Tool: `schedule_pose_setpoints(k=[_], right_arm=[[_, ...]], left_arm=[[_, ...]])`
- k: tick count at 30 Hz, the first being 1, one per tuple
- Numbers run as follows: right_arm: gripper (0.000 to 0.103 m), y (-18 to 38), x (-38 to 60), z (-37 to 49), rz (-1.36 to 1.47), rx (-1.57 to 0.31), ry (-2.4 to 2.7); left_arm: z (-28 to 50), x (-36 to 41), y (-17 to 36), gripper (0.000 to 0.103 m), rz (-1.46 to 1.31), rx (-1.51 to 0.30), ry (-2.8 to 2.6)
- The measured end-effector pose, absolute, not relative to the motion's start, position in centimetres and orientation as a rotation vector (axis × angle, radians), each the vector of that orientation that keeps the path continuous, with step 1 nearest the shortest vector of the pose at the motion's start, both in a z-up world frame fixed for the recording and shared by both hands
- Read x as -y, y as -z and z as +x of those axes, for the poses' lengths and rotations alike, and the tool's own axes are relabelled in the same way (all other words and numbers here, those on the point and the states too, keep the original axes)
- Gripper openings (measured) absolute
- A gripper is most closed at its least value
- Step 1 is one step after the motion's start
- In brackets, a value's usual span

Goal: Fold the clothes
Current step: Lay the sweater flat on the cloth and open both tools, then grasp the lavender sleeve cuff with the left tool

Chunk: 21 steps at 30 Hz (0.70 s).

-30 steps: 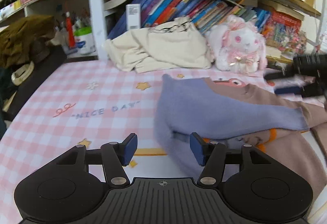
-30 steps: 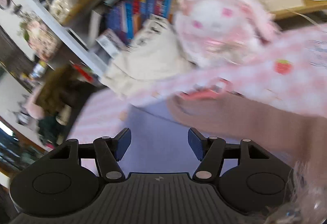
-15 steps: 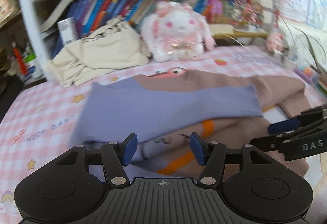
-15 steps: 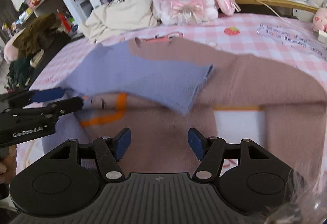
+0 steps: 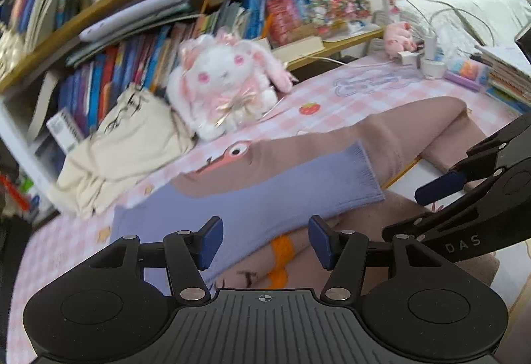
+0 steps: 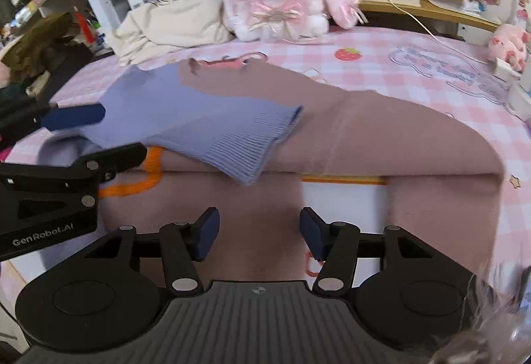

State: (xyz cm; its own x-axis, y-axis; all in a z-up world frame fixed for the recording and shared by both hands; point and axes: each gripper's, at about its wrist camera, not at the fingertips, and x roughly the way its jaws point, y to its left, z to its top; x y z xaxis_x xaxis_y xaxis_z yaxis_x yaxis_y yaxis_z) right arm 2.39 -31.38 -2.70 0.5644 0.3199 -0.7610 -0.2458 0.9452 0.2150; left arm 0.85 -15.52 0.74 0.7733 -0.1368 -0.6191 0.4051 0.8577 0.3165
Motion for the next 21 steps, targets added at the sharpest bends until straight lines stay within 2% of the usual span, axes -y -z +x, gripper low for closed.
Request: schedule_pose_setpoints(k=[3,6,7,21], right_arm=[[0.038,3.1,31.7,2.5,0.076,-0.939,-0.333],[0.017,3.2,31.7,2.3,0.069,-0.952,-0.367],[0.014,3.2,31.7,2.2,0.075,-0.963,-0.39],[0.014,2.8,32.2,0.1,0.128,-1.02,-0.551]], left_arm=[[1.0,16.0,-0.7,0.058,0.467,-0.619,0.316],[1.2,16.5,-0.6,0.058,0.476,-0.616,0.326],[1.3,16.6,-0.6,0.058,0.479,-0.616,0.329],[2.9,20.7,1.2,0.058,0.607,-0.622,0.41]])
